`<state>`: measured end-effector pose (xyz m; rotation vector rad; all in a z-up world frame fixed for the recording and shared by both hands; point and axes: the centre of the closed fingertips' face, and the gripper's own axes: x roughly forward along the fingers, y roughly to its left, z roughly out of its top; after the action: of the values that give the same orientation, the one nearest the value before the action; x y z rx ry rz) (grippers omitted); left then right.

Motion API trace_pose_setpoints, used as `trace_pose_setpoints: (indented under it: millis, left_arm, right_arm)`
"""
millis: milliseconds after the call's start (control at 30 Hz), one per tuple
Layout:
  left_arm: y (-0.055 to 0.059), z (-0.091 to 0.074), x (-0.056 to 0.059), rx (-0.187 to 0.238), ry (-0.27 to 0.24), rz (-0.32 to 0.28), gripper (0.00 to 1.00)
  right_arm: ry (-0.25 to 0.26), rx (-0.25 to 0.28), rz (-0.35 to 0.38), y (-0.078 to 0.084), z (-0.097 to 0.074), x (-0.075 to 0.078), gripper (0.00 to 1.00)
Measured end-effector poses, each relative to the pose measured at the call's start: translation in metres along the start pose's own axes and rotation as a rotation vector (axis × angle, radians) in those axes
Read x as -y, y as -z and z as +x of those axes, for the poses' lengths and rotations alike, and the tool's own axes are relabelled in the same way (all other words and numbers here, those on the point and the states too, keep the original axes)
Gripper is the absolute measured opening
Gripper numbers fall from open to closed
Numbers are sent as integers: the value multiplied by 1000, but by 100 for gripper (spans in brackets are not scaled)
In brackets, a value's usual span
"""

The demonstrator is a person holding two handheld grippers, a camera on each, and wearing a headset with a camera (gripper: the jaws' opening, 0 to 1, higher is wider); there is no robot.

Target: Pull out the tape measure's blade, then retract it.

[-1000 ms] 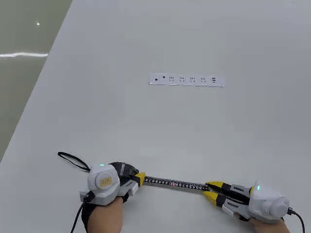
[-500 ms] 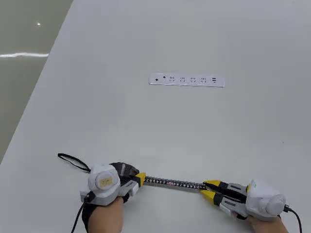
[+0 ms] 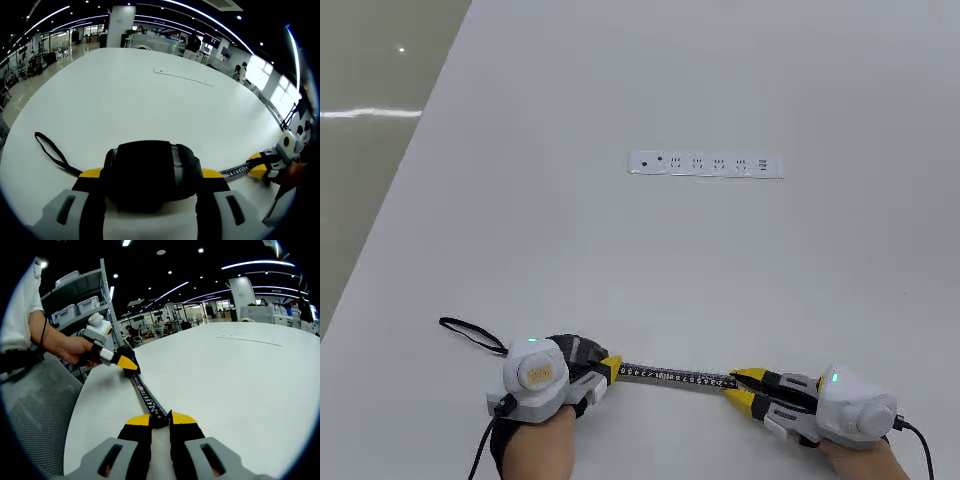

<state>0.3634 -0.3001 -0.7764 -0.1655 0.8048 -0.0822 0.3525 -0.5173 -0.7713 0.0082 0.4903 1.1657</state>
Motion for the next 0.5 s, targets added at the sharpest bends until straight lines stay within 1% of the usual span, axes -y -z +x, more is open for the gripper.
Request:
trace_pose_setpoints:
  millis: [500]
  left_arm:
    - [0, 1, 0, -1, 1, -1, 72]
  right_arm:
    - [-11, -2, -3, -3, 10, -4, 12]
